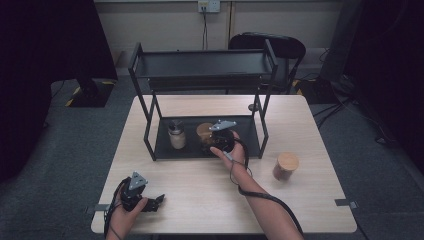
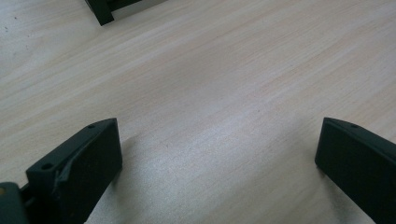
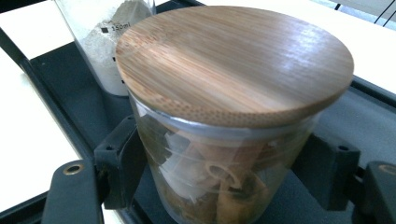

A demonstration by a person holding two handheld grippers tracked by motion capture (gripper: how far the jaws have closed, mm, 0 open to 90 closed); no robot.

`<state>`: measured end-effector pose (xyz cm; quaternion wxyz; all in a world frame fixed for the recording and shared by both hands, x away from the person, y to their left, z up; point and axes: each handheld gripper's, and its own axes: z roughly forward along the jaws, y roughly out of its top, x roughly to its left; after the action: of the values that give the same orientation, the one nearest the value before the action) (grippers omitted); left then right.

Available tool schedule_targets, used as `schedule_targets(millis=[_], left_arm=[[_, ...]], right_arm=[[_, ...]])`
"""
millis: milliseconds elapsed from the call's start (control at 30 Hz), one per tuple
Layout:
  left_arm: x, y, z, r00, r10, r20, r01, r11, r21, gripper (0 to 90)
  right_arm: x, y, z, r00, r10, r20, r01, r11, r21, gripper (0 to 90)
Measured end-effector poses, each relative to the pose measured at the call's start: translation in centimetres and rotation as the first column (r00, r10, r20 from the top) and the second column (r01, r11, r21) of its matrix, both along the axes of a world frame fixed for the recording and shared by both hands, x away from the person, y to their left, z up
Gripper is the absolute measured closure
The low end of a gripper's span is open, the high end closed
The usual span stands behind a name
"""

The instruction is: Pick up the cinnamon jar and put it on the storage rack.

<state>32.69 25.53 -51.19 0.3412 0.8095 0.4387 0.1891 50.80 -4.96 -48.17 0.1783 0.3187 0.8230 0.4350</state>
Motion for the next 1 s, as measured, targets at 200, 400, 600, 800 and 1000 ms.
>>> schedule_targets(millis=[200,400,600,800,1000], left_arm=[[0.0,0.0,0.0,1.0000,0.000,0.000,0.000,1.0000,0.000,0.1],[0.0,0.0,0.0,1.0000,0.000,0.000,0.000,1.0000,0.000,0.1],[0.0,0.0,0.0,1.0000,0.000,0.000,0.000,1.0000,0.000,0.1],[0.0,0.0,0.0,1.0000,0.000,0.000,0.000,1.0000,0.000,0.1],[0.0,0.0,0.0,1.0000,0.000,0.000,0.000,1.0000,0.000,0.1]], right_arm=[[0.1,0.1,-0.1,1.0000,0.002,-0.003,-0.002,1.0000,0.000,25.1],[0.2,0.3,-0.2,1.0000,0.000,0.000,0.000,1.0000,0.003,25.1],[0.3,0.6,-0.4,0.9999,-0.010,-0.006,0.010,0.9997,0.023,25.1],[0.6,0.9,-0.4,0.9998,-0.016,-0.006,0.016,0.9995,0.026,25.1],[0.7,1.1,-0.5,0.9998,-0.021,-0.004,0.021,0.9993,0.031,25.1]])
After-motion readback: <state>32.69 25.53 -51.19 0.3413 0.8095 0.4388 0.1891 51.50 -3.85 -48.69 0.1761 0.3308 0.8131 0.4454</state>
